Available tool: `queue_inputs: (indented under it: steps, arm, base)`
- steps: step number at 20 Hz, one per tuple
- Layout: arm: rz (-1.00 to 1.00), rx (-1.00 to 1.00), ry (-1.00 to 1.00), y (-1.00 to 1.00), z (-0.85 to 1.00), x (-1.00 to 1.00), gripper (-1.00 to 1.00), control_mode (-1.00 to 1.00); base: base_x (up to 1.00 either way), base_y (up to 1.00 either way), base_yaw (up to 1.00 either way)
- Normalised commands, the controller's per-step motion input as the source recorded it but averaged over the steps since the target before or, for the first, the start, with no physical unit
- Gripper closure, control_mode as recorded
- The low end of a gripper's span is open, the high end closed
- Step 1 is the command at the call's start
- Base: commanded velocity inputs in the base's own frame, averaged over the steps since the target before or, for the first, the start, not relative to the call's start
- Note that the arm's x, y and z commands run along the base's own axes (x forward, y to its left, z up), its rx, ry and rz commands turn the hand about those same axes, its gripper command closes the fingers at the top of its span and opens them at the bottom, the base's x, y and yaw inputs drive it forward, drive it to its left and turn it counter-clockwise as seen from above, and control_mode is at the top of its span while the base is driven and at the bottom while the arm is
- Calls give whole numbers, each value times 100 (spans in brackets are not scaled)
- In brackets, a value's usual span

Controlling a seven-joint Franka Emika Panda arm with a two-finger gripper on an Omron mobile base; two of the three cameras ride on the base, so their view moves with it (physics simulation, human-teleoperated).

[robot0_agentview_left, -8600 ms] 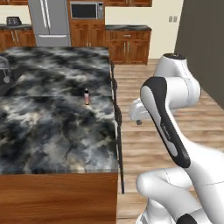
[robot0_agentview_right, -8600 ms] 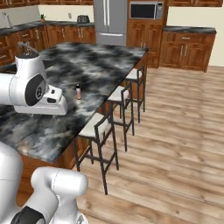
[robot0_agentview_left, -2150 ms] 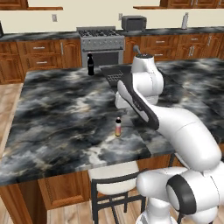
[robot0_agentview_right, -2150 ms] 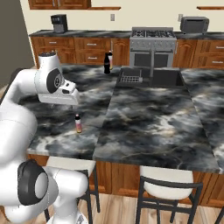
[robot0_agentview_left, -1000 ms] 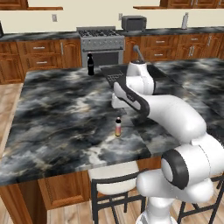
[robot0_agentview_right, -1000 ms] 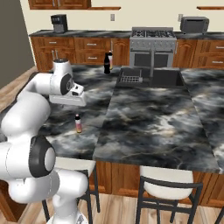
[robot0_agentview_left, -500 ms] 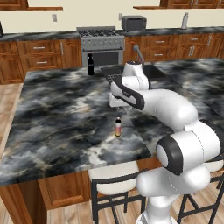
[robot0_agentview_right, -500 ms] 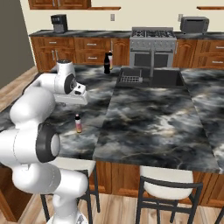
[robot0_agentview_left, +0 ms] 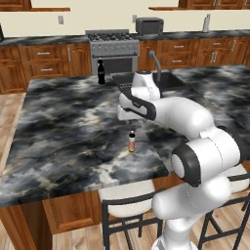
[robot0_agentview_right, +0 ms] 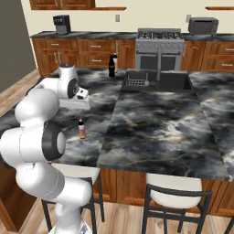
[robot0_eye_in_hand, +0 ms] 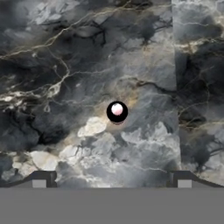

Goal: Place the large bottle from the dining counter next to the other large bottle outside the sink, and place the small bottle from the dining counter next to the other small bottle inside the sink.

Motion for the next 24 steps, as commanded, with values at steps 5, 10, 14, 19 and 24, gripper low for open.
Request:
queue_inputs:
  steps: [5,10,14,19,24]
  arm:
    - [1,0,0,0,-13,4,-100,-100]
    - [1,0,0,0,-4,35,-100,-100]
    - [1,0,1,0,0,48,-100,-100]
    - [0,0,2,0,-5,26,-100,-100]
    - [0,0,0,0,-6,3,-100,-100]
  base:
    - [0,0,0]
    - [0,0,0]
    - [0,0,0]
    - [0,0,0]
    - [0,0,0]
